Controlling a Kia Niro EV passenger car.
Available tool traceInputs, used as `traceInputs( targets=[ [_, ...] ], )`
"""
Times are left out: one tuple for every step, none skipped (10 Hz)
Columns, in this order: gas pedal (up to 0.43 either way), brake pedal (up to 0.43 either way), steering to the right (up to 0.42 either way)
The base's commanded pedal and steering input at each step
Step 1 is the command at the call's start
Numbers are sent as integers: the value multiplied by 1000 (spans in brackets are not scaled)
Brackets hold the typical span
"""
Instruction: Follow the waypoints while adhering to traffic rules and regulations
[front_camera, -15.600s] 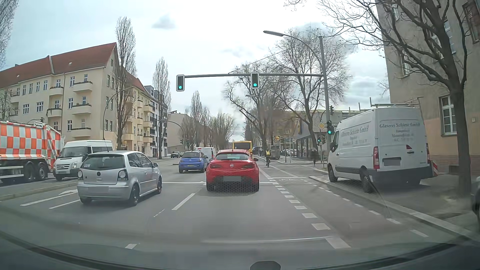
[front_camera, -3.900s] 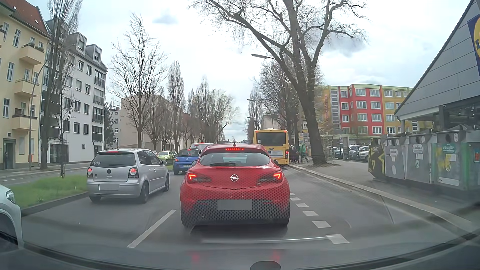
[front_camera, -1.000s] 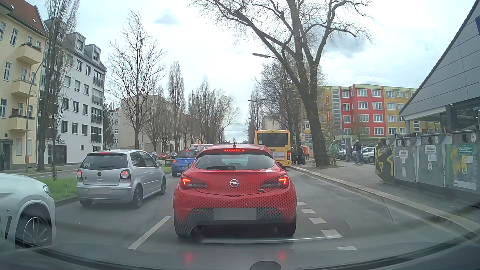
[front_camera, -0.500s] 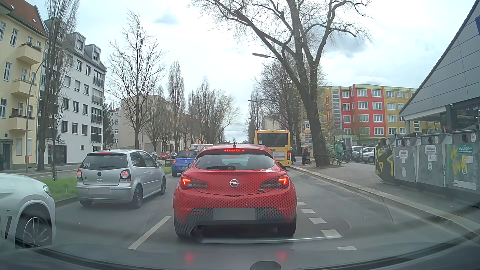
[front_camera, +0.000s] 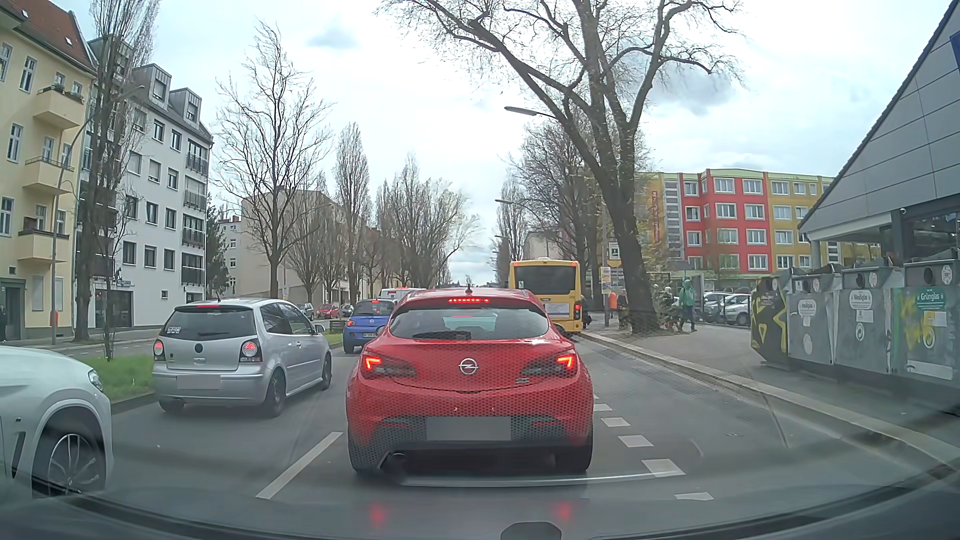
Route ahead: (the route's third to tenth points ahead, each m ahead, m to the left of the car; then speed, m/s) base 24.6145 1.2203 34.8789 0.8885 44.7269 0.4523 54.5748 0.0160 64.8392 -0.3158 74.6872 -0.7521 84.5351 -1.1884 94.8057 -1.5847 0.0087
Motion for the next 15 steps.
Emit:
traceInputs(
  targets=[
    [0, 317, -9],
    [0, 317, -9],
    [0, 317, -10],
    [0, 317, -9],
    [0, 317, -9],
    [0, 317, -9],
    [0, 317, -9],
    [0, 317, -9],
    [0, 317, -9],
    [0, 317, -9],
    [0, 317, -9],
    [0, 317, -9],
    [0, 317, -9],
    [0, 317, -9],
    [0, 317, -9]
  ],
)
